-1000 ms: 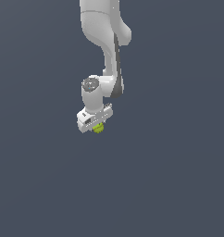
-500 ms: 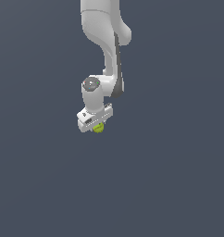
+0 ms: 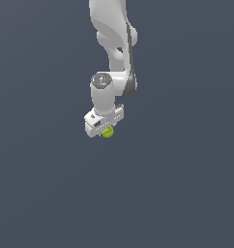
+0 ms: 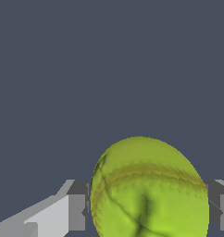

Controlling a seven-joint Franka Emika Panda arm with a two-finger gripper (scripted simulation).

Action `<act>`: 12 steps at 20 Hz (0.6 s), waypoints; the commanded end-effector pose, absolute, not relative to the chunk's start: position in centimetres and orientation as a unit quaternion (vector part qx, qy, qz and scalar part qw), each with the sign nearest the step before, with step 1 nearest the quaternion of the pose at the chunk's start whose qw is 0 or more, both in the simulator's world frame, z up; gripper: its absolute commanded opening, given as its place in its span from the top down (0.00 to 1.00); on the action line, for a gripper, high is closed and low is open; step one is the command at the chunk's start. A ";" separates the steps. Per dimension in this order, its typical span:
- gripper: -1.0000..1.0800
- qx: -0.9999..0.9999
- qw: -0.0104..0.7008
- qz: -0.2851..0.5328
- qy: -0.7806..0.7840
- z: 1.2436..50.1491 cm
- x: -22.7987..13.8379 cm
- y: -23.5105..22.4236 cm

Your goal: Pick up the object and move it to a goal position.

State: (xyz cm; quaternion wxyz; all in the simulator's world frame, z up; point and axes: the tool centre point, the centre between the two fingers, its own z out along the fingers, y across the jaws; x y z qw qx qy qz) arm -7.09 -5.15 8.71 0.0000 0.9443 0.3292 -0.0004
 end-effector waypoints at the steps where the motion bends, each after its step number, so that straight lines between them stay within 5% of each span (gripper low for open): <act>1: 1.00 0.944 0.000 0.001 0.329 10.5 -6.3 -3.9; 12: 1.00 0.944 0.001 0.000 0.330 20.2 -2.0 2.7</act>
